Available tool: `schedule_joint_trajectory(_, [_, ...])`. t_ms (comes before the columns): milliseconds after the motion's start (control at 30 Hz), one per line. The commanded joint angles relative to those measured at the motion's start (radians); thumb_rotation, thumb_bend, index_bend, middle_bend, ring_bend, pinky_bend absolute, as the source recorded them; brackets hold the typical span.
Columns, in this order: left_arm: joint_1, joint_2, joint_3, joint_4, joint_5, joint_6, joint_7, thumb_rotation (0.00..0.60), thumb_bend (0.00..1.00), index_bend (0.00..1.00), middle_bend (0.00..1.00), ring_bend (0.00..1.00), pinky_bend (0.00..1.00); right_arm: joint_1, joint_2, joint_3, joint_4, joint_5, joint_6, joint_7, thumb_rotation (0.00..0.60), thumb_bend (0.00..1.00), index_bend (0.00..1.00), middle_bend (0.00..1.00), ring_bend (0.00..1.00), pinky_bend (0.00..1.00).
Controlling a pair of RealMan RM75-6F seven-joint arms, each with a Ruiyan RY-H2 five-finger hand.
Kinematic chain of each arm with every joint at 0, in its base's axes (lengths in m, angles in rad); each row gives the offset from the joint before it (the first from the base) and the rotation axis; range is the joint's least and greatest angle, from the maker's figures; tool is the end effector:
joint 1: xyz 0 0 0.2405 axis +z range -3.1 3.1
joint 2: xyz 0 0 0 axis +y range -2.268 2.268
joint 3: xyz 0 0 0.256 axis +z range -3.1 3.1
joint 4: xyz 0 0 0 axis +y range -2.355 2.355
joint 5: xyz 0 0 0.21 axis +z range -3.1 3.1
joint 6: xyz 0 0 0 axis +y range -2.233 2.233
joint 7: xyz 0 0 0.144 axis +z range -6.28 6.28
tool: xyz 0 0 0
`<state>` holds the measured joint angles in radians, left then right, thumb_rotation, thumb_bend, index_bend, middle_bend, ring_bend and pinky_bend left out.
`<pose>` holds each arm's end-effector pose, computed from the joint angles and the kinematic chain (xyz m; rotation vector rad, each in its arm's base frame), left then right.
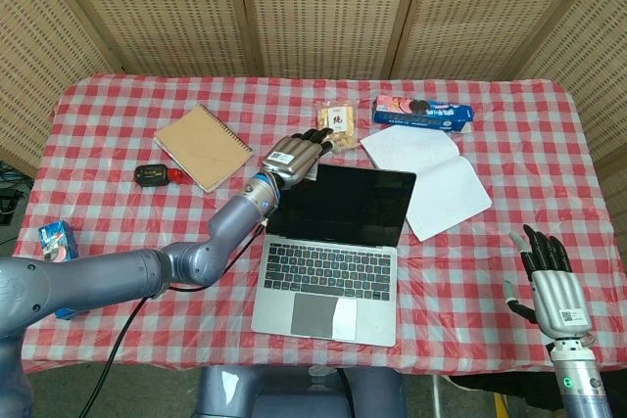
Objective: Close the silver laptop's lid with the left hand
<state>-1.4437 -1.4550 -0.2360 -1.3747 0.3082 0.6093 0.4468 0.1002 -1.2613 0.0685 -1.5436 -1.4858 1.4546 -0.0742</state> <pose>0.0409 0.4368 -0.0038 -2.0192 -1.0999 -0.8683 -0.3096 -0.1896 0.1183 1.3895 -0.9145 0.9032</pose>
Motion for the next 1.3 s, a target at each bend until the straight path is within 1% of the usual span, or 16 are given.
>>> schedule_joint_trajectory(33, [-0.014, -0.012, 0.011, 0.013, -0.013, -0.002, -0.004, 0.600, 1.00, 0.21, 0.00, 0.07, 0.15, 0.000, 0.001, 0.001, 0.001, 0.003, 0.000, 0.003, 0.600, 0.65, 0.00, 0.00, 0.00, 0.00])
schedule_joint_trajectory(233, [-0.034, -0.028, 0.030, 0.030, -0.031, -0.004, -0.004, 0.600, 1.00, 0.25, 0.03, 0.10, 0.18, 0.001, 0.002, 0.003, 0.003, 0.005, -0.002, 0.007, 0.600, 0.65, 0.00, 0.00, 0.00, 0.00])
schedule_joint_trajectory(333, [-0.039, -0.035, 0.034, 0.033, -0.036, 0.006, -0.007, 0.600, 1.00, 0.29, 0.07, 0.15, 0.23, 0.002, 0.002, 0.004, 0.005, 0.008, -0.005, 0.008, 0.600, 0.65, 0.00, 0.00, 0.00, 0.00])
schedule_joint_trajectory(400, [-0.040, -0.039, 0.033, 0.033, -0.035, 0.015, -0.013, 0.600, 1.00, 0.33, 0.11, 0.20, 0.29, 0.002, 0.002, 0.004, 0.005, 0.007, -0.003, 0.007, 0.600, 0.65, 0.00, 0.00, 0.00, 0.00])
schedule_joint_trajectory(500, [-0.037, -0.043, 0.029, 0.030, -0.027, 0.026, -0.024, 0.600, 1.00, 0.37, 0.15, 0.24, 0.33, 0.002, 0.002, 0.004, 0.004, 0.006, -0.001, 0.006, 0.600, 0.65, 0.00, 0.00, 0.00, 0.00])
schedule_joint_trajectory(633, [-0.028, -0.044, 0.015, 0.017, 0.002, 0.047, -0.044, 0.600, 1.00, 0.40, 0.17, 0.26, 0.34, 0.002, 0.000, 0.002, 0.004, 0.004, -0.001, 0.002, 0.600, 0.65, 0.00, 0.00, 0.00, 0.00])
schedule_joint_trajectory(933, [-0.015, -0.010, 0.001, -0.045, 0.044, 0.064, -0.066, 0.600, 1.00, 0.43, 0.21, 0.28, 0.36, 0.002, 0.001, 0.000, -0.002, -0.001, 0.002, -0.002, 0.600, 0.65, 0.00, 0.00, 0.00, 0.00])
schedule_joint_trajectory(1167, [-0.003, 0.045, -0.011, -0.141, 0.059, 0.050, -0.095, 0.600, 1.00, 0.45, 0.22, 0.29, 0.37, 0.000, 0.004, 0.000, -0.008, -0.005, 0.008, 0.000, 0.600, 0.65, 0.00, 0.00, 0.00, 0.00])
schedule_joint_trajectory(1300, [0.005, 0.078, -0.008, -0.196, 0.072, 0.045, -0.109, 0.600, 1.00, 0.45, 0.22, 0.29, 0.37, 0.000, 0.005, -0.004, -0.013, -0.012, 0.011, -0.003, 0.600, 0.65, 0.00, 0.00, 0.00, 0.00])
